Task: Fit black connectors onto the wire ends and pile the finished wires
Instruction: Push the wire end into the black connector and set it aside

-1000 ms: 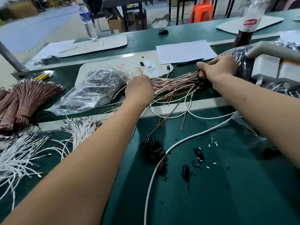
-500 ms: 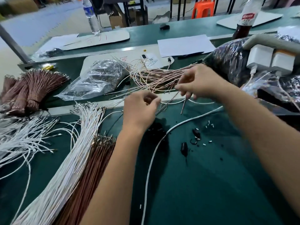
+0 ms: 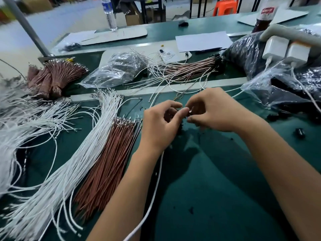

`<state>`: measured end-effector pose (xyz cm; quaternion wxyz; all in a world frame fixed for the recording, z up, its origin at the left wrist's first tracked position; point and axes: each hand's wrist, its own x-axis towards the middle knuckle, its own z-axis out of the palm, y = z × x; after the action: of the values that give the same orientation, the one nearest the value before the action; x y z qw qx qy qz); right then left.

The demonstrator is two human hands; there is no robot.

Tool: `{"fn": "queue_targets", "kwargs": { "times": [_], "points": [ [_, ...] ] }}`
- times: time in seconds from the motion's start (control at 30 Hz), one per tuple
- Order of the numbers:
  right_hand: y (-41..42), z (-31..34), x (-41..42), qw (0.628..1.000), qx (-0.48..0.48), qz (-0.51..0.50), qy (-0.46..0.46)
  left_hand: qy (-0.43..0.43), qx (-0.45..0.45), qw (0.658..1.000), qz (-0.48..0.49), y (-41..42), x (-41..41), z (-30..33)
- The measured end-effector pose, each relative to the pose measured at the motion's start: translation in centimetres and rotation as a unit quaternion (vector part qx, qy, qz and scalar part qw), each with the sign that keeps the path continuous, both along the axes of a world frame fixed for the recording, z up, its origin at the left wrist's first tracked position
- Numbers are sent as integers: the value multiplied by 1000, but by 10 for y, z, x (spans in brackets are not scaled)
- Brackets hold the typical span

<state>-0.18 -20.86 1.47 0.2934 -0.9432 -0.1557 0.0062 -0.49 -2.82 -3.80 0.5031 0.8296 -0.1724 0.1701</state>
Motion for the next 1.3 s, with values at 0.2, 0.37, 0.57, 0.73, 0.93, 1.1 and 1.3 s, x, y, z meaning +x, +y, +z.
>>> {"fn": "queue_targets", "kwargs": {
  "times": [0.2, 0.37, 0.57, 0.73, 0.93, 1.1, 1.3],
  "points": [
    [31, -4, 2, 989, 128, 47, -65, 181, -257, 949, -36, 14, 9, 5],
    [72, -12, 11, 989, 49, 125, -67, 70, -300, 933, 185, 51, 22, 11],
    [125, -25, 13, 961, -93, 254, -55, 15, -413, 871, 266, 73, 31, 13],
    [110, -20, 13, 963, -69, 255, -55, 16, -411, 871, 269, 73, 32, 12],
    [104, -23, 7, 942, -158, 291, -46, 26, -371, 894, 251, 71, 36, 10],
    [97, -16, 8, 950, -203, 232, -41, 60, -273, 943, 181, 64, 35, 12],
    [27, 20, 25, 986, 96, 57, -123, 127, -98, 987, 22, 47, 22, 11]
  ]
}}
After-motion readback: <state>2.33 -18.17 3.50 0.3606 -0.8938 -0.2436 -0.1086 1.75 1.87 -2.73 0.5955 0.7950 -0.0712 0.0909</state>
